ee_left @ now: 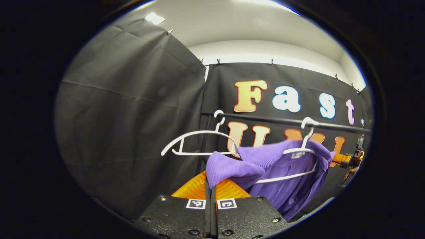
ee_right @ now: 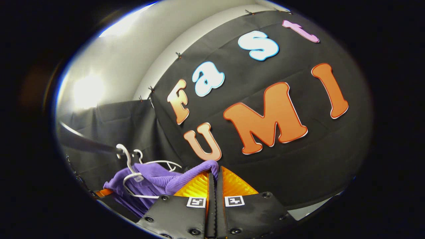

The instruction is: Grasp the clothes on the hanger with both hands and then place them into the laundry hamper below.

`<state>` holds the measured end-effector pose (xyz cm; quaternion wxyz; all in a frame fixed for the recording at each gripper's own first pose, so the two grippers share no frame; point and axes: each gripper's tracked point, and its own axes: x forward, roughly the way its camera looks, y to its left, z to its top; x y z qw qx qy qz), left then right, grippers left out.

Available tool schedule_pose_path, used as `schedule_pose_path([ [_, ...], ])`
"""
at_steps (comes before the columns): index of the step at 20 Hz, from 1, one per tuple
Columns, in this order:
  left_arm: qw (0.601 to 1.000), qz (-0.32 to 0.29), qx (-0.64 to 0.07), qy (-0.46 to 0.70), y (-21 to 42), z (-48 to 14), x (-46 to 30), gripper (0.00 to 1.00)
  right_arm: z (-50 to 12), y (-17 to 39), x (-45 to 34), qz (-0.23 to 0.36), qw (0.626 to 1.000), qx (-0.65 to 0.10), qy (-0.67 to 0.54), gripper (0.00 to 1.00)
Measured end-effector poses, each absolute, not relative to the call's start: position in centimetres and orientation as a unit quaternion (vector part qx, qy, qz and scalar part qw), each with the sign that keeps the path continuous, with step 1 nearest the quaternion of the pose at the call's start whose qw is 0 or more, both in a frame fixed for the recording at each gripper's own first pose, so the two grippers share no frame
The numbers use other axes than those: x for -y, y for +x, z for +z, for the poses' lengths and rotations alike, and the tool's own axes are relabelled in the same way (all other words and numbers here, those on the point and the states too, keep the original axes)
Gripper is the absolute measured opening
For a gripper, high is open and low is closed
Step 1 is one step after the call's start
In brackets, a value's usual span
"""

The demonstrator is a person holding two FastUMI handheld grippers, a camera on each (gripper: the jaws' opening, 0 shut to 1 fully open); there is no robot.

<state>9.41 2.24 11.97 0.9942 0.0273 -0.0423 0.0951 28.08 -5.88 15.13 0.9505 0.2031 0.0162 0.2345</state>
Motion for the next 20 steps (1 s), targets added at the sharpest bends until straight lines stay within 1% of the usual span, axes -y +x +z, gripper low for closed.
schedule_pose_path([
  [3,0.994,0.096,0.055,0.023,9.8,14.1,-3.3,0.00,17.7,28.5,6.8,0.232,0.951,0.004,0.206,0.07],
  [6,0.993,0.090,0.063,0.035,10.2,15.6,-3.6,0.00,18.9,29.2,6.8,0.229,0.953,0.009,0.197,0.07],
  [7,0.993,0.092,0.065,0.044,10.4,16.0,-4.0,0.02,19.4,29.3,6.8,0.229,0.954,0.009,0.196,0.07],
  [8,0.993,0.090,0.066,0.048,10.7,16.5,-4.2,0.00,19.8,29.4,6.8,0.229,0.953,0.008,0.198,0.07],
  [11,0.994,0.080,0.062,0.052,11.8,17.0,-4.9,0.00,21.0,29.9,7.0,0.225,0.954,0.016,0.200,0.07],
  [20,0.996,0.067,0.016,0.048,15.6,13.8,-5.9,0.00,20.3,32.3,7.6,0.195,0.959,-0.001,0.205,0.07],
])
